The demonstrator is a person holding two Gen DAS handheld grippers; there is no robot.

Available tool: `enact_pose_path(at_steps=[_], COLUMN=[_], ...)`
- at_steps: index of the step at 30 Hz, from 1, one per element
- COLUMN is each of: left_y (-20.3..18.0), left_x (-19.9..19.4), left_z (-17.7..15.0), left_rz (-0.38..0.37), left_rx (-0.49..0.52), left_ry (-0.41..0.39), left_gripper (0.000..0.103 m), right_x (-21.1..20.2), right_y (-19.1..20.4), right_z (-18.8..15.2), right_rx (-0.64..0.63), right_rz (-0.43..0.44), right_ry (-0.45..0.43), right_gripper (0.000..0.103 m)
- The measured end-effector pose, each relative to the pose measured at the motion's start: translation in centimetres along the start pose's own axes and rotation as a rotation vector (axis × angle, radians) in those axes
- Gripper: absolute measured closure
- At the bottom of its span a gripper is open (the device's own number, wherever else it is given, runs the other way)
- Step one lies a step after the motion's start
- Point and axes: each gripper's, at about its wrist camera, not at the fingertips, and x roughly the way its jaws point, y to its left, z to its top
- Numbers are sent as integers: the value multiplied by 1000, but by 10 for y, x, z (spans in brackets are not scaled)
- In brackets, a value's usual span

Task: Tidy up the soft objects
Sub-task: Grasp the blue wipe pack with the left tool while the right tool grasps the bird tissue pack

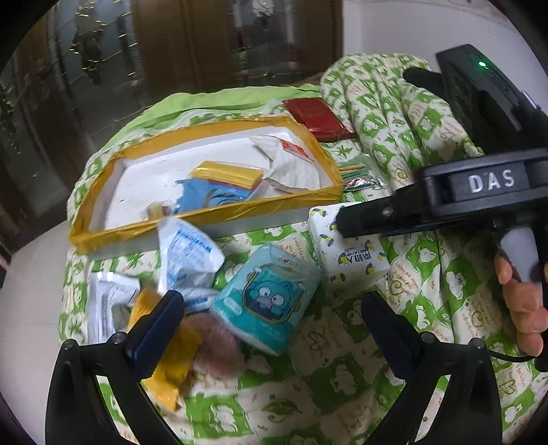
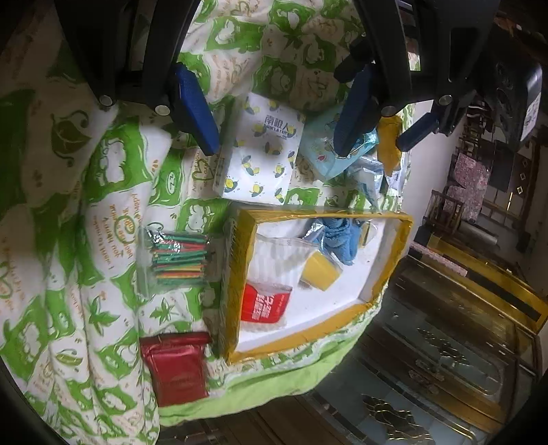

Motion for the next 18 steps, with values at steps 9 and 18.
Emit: enact_pose_path(at_steps=[9,18], left_y=[-4,-8], left_x=[19,31], left_z=[6,5], left_rz=[-24,-24], left_rx=[29,32], left_ry=[39,91], left_gripper=[0,18], right_x=[31,34], right_y=[-1,-5], right_z=[7,8], right_rx=[8,17], right_rz=[-68,-96], right_ry=[65,65], right_gripper=[35,45])
